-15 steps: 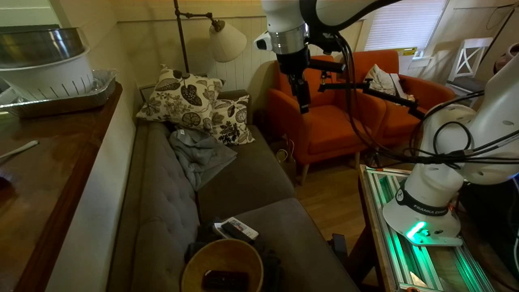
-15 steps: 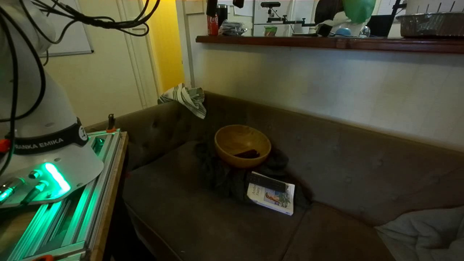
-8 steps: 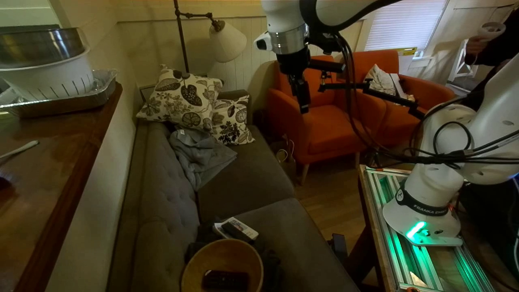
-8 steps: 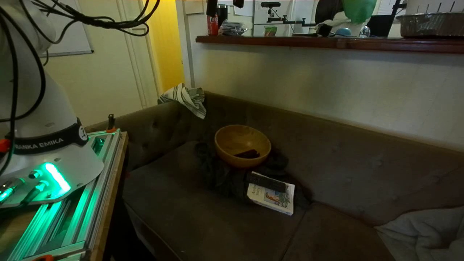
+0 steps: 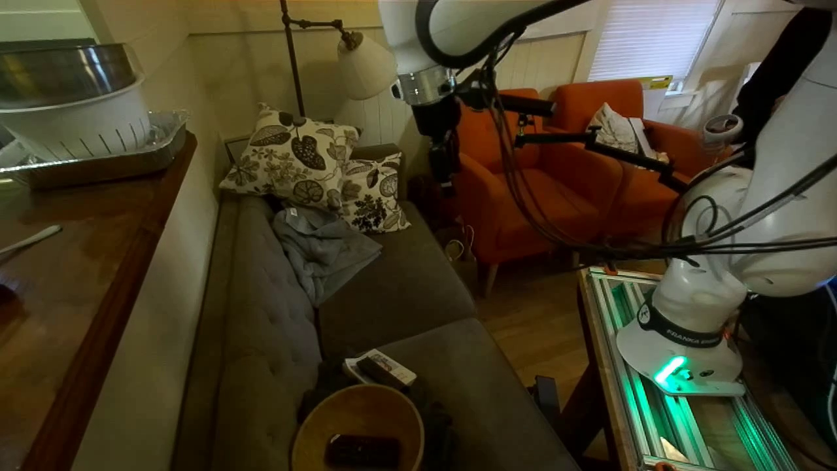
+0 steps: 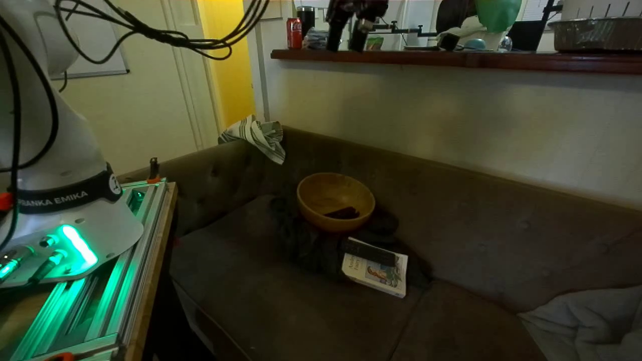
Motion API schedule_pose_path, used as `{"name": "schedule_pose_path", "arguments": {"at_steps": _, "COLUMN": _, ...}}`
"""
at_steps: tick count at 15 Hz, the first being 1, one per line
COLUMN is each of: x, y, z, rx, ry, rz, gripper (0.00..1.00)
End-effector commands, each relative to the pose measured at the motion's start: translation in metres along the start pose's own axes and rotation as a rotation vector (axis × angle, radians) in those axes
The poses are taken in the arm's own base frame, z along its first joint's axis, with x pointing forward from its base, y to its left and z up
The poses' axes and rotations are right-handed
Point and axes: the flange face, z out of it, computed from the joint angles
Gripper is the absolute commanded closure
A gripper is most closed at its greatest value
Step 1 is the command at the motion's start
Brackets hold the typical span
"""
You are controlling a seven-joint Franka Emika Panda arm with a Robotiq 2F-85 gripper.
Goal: Place the black remote control on the book in the wooden bowl.
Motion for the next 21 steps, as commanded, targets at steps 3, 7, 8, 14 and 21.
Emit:
{"name": "schedule_pose_path", "arguments": {"at_steps": 3, "x": 0.116, "y": 0.013, "z": 0.048, "rx": 0.173, "ry": -0.06, "rz": 0.238, "gripper": 0.0}}
{"name": "schedule_pose_path", "arguments": {"at_steps": 7, "x": 0.155, "y": 0.006, "z": 0.075, "rx": 0.185, "ry": -0.09, "rz": 0.452, "gripper": 0.0}}
{"name": "schedule_pose_path", "arguments": {"at_steps": 8, "x": 0.159, "y": 0.004, "z": 0.079, "rx": 0.196, "ry": -0.121, "rz": 0.497, "gripper": 0.0}}
{"name": "schedule_pose_path", "arguments": {"at_steps": 14, "x": 0.158, "y": 0.005, "z": 0.085, "rx": 0.169, "ry": -0.106, "rz": 0.475, "gripper": 0.0}}
{"name": "schedule_pose_path", "arguments": {"at_steps": 21, "x": 0.217, "y": -0.03, "z": 0.174, "rx": 0.357, "ry": -0.141, "rz": 0.796, "gripper": 0.0}}
